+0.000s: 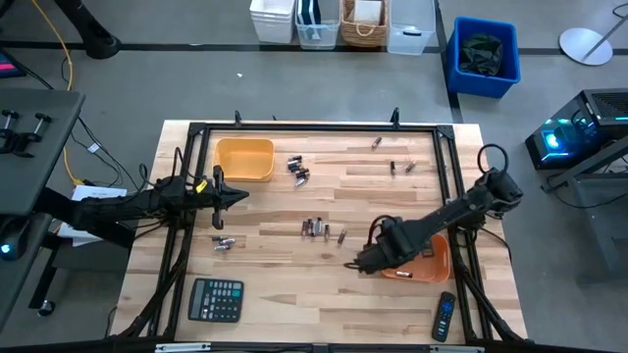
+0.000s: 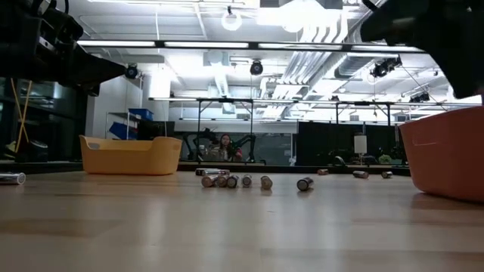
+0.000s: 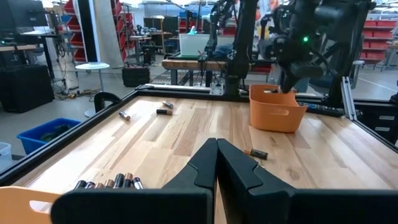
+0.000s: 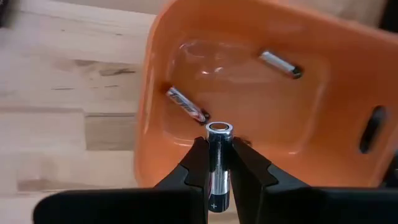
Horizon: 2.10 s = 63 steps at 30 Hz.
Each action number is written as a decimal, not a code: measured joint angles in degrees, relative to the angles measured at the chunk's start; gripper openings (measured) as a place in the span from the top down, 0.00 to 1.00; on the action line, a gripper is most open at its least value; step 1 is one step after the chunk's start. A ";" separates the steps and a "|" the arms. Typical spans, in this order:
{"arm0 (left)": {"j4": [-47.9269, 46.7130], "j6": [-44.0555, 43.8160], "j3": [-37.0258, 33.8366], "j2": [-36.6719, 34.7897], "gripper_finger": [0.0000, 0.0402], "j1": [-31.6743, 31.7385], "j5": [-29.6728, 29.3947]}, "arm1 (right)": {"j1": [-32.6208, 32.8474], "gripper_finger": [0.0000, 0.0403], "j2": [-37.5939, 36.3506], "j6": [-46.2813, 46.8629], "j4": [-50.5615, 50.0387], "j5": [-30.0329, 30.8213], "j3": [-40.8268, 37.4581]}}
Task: Sort batteries
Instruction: Put the silver battery into the orange bin
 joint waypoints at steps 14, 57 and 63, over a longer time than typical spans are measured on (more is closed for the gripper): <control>0.04 -0.01 0.00 -0.01 1.00 -0.02 -0.01 | -12.42 0.44 -1.23 -23.65 5.11 14.25 10.12; 0.09 0.00 0.00 -0.02 1.00 0.00 -0.02 | -38.30 0.45 36.66 -119.05 39.87 9.17 31.25; 0.07 0.00 0.00 -0.01 1.00 -0.01 -0.01 | -38.45 0.45 35.07 -120.22 40.07 10.24 33.52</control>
